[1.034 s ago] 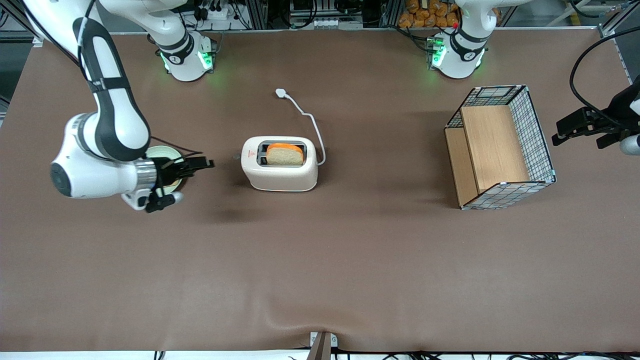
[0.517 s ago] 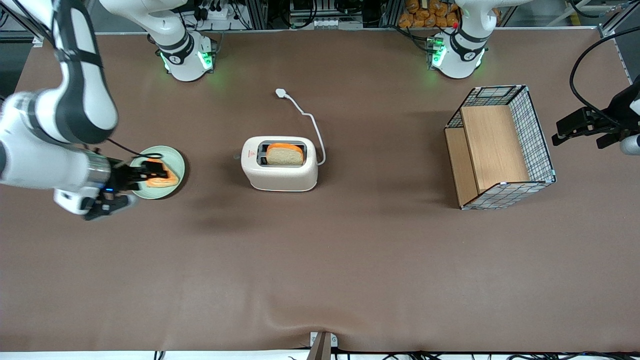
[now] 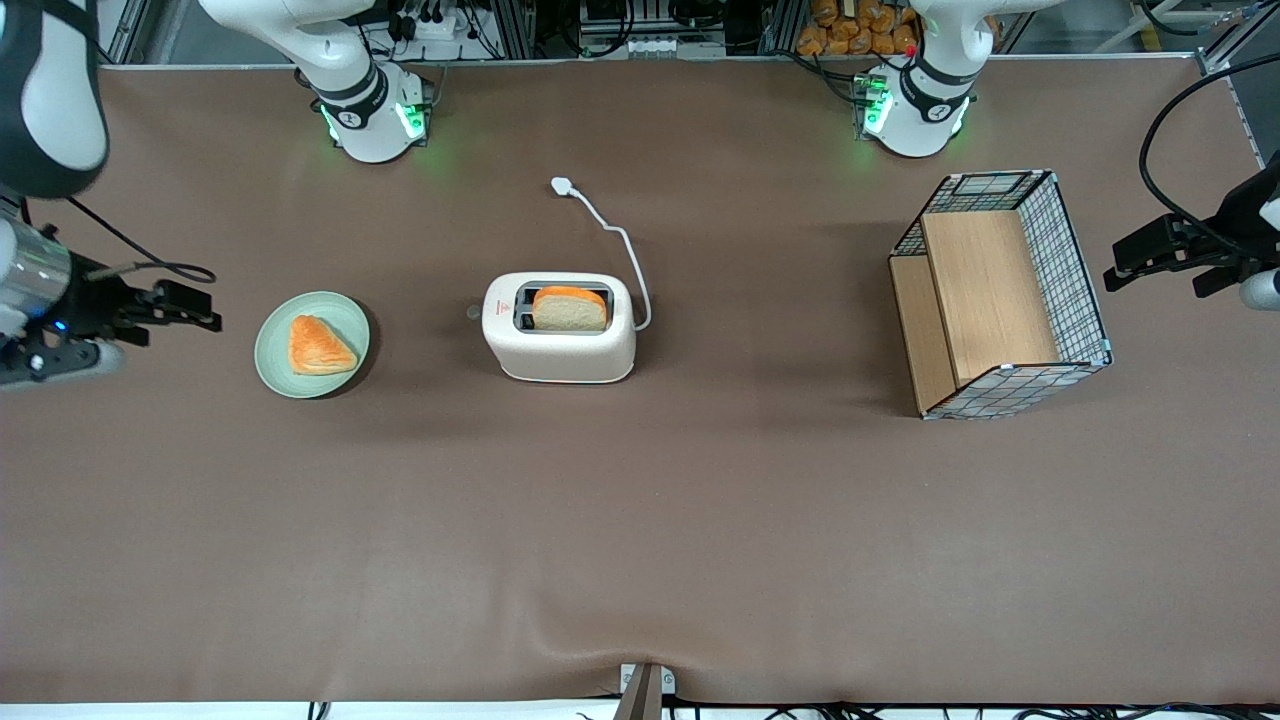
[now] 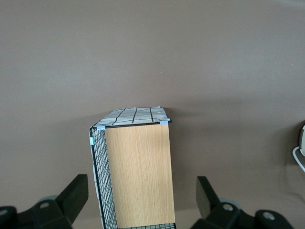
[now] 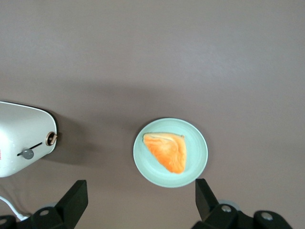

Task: Press toaster button with right arm

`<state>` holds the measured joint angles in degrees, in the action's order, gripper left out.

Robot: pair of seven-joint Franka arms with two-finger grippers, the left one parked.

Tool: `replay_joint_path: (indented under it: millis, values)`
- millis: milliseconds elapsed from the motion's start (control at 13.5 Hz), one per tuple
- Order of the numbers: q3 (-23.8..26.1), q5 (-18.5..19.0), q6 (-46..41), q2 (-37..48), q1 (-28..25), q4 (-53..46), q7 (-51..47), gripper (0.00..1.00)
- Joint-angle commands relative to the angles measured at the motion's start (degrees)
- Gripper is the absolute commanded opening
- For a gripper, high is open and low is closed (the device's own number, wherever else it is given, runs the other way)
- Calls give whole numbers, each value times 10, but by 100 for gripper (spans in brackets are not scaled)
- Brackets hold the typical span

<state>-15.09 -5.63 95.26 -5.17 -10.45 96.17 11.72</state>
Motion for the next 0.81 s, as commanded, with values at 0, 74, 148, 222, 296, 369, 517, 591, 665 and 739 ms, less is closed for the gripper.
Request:
replay_joint_path:
  millis: [0, 74, 148, 222, 296, 369, 517, 591, 665, 739]
  values:
    - [27, 23, -19, 28, 21, 6, -49, 100]
    - [44, 25, -26, 31, 36, 5, -52, 100]
    - [60, 34, -34, 33, 47, 3, -67, 100]
    - [80, 46, -49, 38, 58, 3, -99, 100]
    - [114, 50, -57, 48, 83, 3, -119, 100]
    - [144, 50, -57, 58, 113, 3, -121, 100]
    - [186, 49, -65, 64, 166, -1, -118, 100]
    - [196, 49, -98, 62, 181, -22, -117, 100]
    - [196, 47, -126, 57, 184, -49, -118, 100]
    - [196, 47, -127, 54, 185, -61, -120, 100]
